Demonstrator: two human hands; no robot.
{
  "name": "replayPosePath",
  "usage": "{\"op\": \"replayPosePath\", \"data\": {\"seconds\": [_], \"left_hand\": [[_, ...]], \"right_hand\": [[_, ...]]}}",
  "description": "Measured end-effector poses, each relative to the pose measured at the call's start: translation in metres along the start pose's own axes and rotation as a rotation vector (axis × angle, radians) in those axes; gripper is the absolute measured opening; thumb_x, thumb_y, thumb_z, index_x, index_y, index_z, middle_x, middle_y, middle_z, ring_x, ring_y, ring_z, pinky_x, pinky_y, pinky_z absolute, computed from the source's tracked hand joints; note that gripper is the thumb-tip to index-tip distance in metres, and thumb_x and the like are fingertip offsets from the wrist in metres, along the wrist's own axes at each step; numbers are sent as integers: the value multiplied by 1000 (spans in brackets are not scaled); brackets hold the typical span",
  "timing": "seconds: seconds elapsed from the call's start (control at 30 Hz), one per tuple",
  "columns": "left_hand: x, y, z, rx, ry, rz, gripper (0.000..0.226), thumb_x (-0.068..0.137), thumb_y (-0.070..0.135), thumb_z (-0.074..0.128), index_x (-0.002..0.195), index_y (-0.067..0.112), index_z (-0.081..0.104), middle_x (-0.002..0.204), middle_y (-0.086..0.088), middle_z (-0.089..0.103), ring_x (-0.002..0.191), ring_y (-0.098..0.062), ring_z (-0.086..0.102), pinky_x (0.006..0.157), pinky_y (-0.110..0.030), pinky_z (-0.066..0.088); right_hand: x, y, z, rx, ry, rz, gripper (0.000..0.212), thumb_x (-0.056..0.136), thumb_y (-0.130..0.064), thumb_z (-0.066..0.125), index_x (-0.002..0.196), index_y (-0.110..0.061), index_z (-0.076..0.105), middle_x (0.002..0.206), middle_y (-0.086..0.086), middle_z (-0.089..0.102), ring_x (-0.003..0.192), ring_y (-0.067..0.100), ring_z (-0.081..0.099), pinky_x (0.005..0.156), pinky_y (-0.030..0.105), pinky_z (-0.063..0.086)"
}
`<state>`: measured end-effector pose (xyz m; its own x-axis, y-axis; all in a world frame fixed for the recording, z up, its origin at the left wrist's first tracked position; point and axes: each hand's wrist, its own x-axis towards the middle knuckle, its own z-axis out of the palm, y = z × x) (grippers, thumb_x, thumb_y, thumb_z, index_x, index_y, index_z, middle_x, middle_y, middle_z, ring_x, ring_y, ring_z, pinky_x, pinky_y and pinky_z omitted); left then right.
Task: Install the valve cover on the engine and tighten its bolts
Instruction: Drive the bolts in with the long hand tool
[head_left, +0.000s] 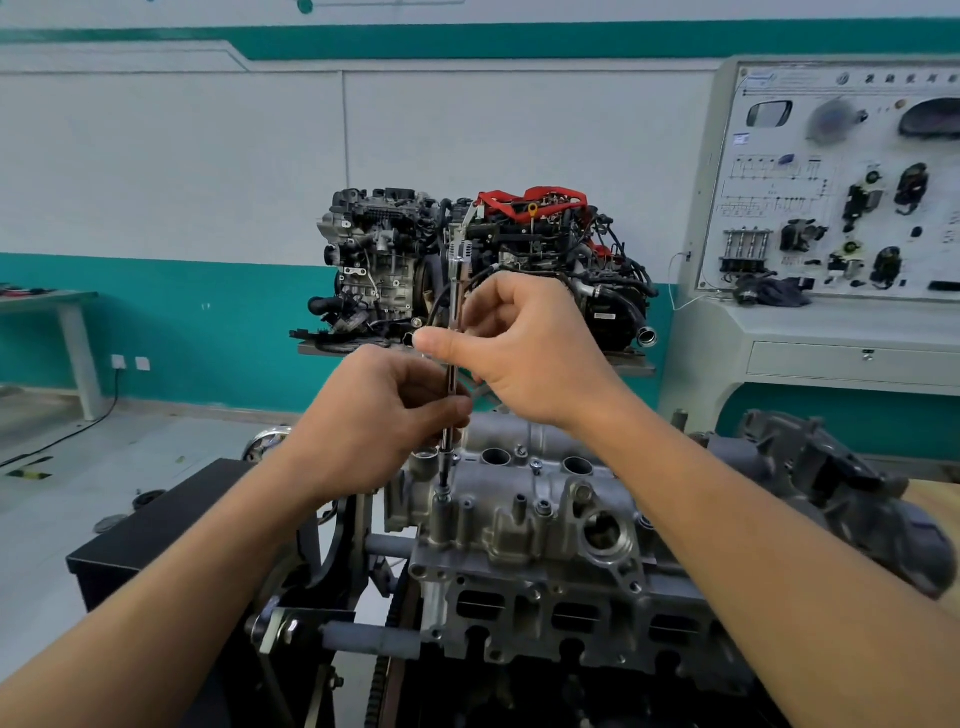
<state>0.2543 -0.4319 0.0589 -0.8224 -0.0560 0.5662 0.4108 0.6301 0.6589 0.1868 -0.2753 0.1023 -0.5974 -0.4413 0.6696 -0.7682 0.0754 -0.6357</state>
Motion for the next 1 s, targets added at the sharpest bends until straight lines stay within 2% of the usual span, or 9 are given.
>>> {"op": "replayPosePath", "data": {"seconds": [0.13, 0.27, 0.37, 0.53, 0.6, 0.7, 0.83, 0.9, 1.0], "left_hand": [[2, 0, -10, -35, -215, -4, 15, 99, 11, 62, 106, 15, 75, 97, 0, 80, 94, -14, 76, 90, -36, 60], [-2, 2, -1, 12, -82, 16, 6, 90, 25, 75, 86, 23, 77, 72, 0, 75, 64, -11, 65, 62, -28, 55], [-5, -2, 7, -37, 61, -4, 4, 89, 18, 76, 86, 17, 78, 75, 0, 78, 70, -23, 75, 71, -38, 63], [0, 1, -5, -24, -224, 0, 13, 100, 15, 63, 104, 18, 75, 95, -2, 80, 94, -12, 75, 92, -42, 58], [-1, 1, -2, -9, -222, -16, 17, 92, 33, 72, 100, 18, 75, 93, -10, 78, 87, -14, 71, 91, -52, 56], [-6, -4, 10, 42, -14, -44, 20, 81, 37, 83, 89, 20, 77, 79, -2, 78, 70, -17, 73, 74, -45, 61], [-5, -8, 4, -76, -73, -67, 8, 94, 16, 70, 96, 15, 77, 84, 0, 80, 79, -12, 76, 75, -34, 61], [-3, -6, -2, -104, -217, -75, 16, 97, 24, 67, 104, 12, 75, 96, -6, 80, 95, -20, 76, 91, -44, 59], [-4, -3, 1, -20, -227, -41, 29, 89, 41, 70, 102, 16, 75, 98, -26, 72, 89, -39, 71, 91, -62, 52]], "right_hand": [[0, 0, -8, 138, -261, 9, 5, 90, -12, 70, 94, -10, 73, 86, 7, 76, 62, 5, 64, 52, 15, 47], [-1, 4, -1, 123, -77, 19, 12, 83, -10, 78, 79, -7, 67, 65, 5, 69, 53, 11, 61, 48, 19, 47], [-1, 7, 2, 81, -11, 38, 23, 77, -23, 85, 85, -14, 65, 71, 0, 67, 60, 9, 60, 57, 28, 55], [1, 3, -6, 139, -243, 22, 7, 93, -10, 66, 95, -7, 71, 79, 0, 71, 62, 11, 59, 51, 17, 46], [-2, 2, -4, 141, -153, 15, 9, 89, -9, 71, 82, -3, 68, 69, 7, 69, 54, 12, 58, 45, 20, 46], [-4, 5, 3, -10, 28, -9, 32, 76, -27, 85, 69, -11, 57, 60, 6, 61, 51, 16, 56, 50, 36, 51], [-4, 4, -3, 102, -163, 59, 24, 85, -28, 77, 101, -13, 66, 93, 2, 72, 63, 8, 64, 52, 23, 51], [-3, 1, -7, 169, -287, 58, 18, 94, -14, 66, 111, -9, 66, 101, 4, 74, 62, 11, 64, 50, 19, 48], [-4, -1, -5, 173, -202, 16, 3, 90, -5, 69, 89, -2, 69, 78, 11, 74, 53, 14, 61, 46, 20, 47]]}}
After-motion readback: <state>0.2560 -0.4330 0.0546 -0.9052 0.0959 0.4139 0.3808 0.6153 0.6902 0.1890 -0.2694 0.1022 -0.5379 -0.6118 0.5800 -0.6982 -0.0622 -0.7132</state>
